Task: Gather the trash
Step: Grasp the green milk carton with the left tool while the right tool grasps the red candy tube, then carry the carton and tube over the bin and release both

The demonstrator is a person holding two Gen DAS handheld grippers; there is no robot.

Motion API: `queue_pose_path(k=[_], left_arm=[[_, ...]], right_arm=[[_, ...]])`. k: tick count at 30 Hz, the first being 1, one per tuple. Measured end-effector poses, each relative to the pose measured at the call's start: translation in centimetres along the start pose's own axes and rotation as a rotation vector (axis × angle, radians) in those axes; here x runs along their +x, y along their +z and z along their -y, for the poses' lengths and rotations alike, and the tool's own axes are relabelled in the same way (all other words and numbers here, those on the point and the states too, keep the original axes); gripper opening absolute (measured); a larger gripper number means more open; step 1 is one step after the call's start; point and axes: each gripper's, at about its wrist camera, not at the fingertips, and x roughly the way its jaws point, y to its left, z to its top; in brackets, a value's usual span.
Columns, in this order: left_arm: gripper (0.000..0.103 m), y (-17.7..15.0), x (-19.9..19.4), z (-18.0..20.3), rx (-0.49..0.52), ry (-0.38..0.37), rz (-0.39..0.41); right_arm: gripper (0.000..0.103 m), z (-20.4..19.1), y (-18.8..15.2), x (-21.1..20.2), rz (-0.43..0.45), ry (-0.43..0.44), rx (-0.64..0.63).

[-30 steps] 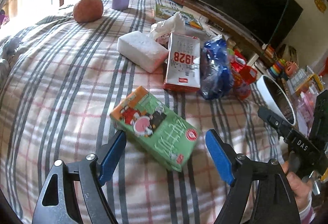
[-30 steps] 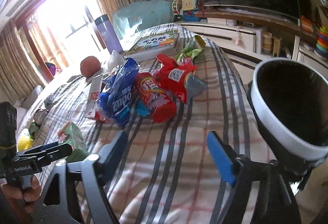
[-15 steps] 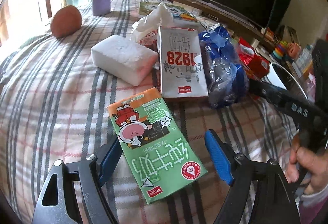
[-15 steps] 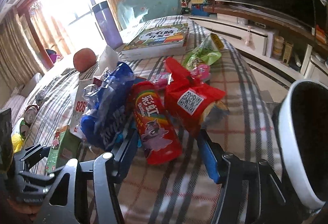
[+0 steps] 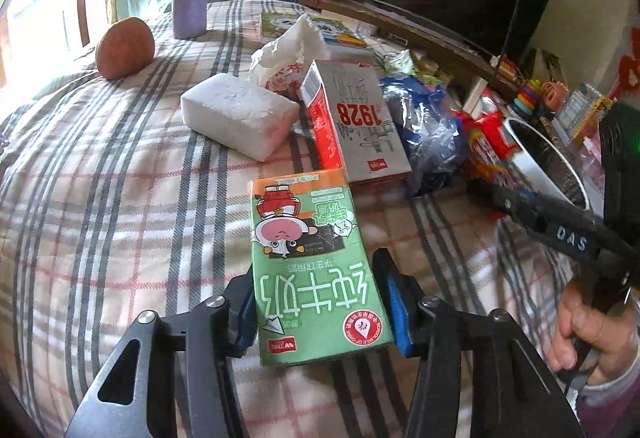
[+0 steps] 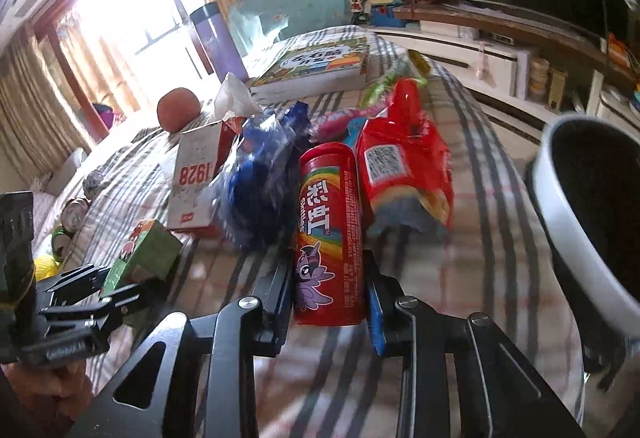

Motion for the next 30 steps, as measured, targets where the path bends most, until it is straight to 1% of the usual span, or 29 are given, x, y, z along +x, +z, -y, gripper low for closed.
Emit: queue_pose_path(k=[5,11,20,30], left_arm=[[0.049,-0.6,-1.2,1.2,0.027,-0.040,0.015],[0.049,-0.9,-1.8,3.2,0.089,-0.089,0.020],[0.049,-0.2,-0.6,6.0,0.165,-0.155,0.002],[0.049,1.5,1.4,8.0,0.227,-0.197,-0.006]], right_arm=[[0.031,1.0,-1.7,-2.3,0.020,-0.003,0.061],[0.031,2.5,-3.3,-4.6,0.049,-0.028,0.127],[0.031,4.3,-3.8,-7.1,0.096,-0.066,0.176],[0.031,6.1,-4.0,-8.8,0.133,-0.099,0.215]])
